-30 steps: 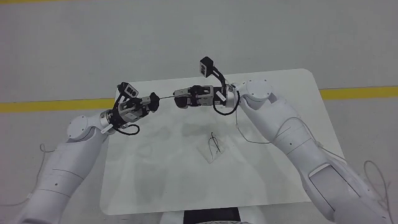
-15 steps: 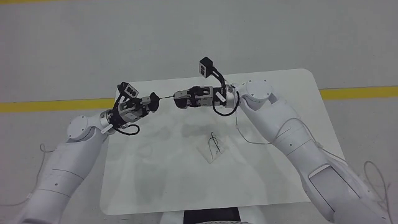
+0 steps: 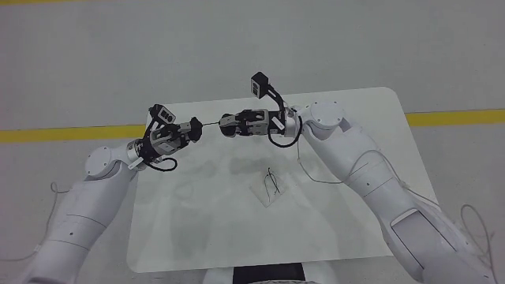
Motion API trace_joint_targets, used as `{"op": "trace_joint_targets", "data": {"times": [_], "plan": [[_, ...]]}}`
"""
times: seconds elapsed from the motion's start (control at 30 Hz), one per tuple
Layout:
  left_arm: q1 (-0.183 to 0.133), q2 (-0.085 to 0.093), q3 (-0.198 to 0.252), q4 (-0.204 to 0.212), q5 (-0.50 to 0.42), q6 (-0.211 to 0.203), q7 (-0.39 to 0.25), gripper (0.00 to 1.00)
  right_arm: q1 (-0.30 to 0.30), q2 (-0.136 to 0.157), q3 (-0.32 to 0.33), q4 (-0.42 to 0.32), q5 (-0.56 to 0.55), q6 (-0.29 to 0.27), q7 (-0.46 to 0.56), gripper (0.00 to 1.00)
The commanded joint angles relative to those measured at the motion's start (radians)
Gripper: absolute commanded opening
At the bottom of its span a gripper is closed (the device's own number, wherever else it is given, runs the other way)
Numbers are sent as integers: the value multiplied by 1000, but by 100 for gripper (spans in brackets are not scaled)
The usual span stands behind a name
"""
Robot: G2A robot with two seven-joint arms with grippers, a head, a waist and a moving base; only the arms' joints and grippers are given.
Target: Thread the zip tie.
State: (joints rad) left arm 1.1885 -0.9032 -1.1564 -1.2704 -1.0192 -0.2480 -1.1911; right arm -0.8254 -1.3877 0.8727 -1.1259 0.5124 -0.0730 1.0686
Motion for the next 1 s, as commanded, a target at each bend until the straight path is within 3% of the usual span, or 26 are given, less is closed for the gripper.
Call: {"op": "trace_joint_targets", "data": {"times": [0.0, 0.3, 0.33, 0.37, 0.7, 0.97], "plan": [[0, 0, 0, 0, 0, 0, 0, 0, 0, 0, 0, 0, -1, 1, -1, 0], [0, 0, 0, 0, 0, 0, 0, 0, -3, -1, 2, -1, -11, 3, 0, 0], [0, 0, 0, 0, 0, 0, 0, 19, -4, -1, 2, -1, -12, 3, 0, 0], [0, 0, 0, 0, 0, 0, 0, 100, -5, -1, 3, -1, -14, 2, -1, 0], [5, 0, -6, -9, 6, 7, 27, 100, -38, 20, 60, -11, -33, -6, 11, 0], [46, 18, -87, 18, 3, 23, -70, 100, -100, 55, 137, -61, -65, -11, 56, 0]]}}
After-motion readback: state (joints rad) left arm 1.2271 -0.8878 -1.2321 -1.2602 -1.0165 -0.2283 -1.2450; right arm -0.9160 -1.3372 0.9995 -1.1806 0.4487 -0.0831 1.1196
